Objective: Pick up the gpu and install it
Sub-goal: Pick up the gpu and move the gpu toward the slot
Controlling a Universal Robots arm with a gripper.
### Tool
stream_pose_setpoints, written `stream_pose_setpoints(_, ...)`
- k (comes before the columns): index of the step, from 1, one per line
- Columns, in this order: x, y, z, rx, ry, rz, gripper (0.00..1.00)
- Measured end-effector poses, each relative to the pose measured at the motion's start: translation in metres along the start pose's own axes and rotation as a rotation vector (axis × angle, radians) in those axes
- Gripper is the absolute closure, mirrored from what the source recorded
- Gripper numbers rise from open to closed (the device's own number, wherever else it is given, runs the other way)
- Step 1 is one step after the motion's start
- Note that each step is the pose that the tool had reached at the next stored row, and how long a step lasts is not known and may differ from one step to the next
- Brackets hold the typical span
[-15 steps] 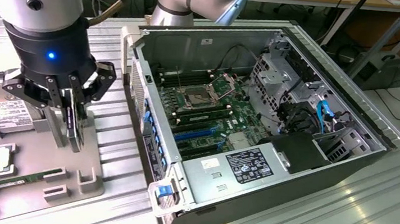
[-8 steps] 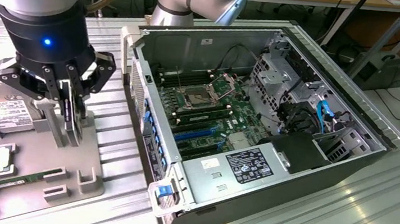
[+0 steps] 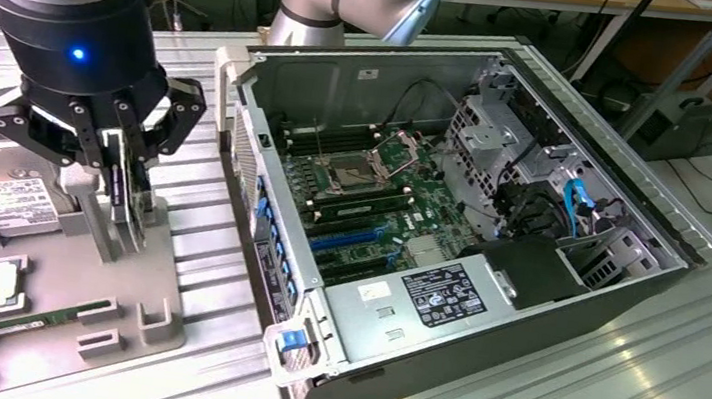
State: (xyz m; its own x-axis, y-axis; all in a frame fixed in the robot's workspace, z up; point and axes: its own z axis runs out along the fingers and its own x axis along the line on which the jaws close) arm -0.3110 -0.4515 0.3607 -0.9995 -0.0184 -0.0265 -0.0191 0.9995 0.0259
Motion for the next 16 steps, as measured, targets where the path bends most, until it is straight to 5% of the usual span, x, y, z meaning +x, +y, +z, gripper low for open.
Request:
stream_pose_setpoints(7,0.000,0.0002,-0.0091,0.0043,0.0001,0.000,0.72)
stream_pose_setpoints(12,0.000,0.0004,-0.0115,0.0044,0.0111,0.000,0.72)
stream_pose_setpoints(16,-0.001,0.0007,-0.0231,0.0042,0.0111,0.000,0.72)
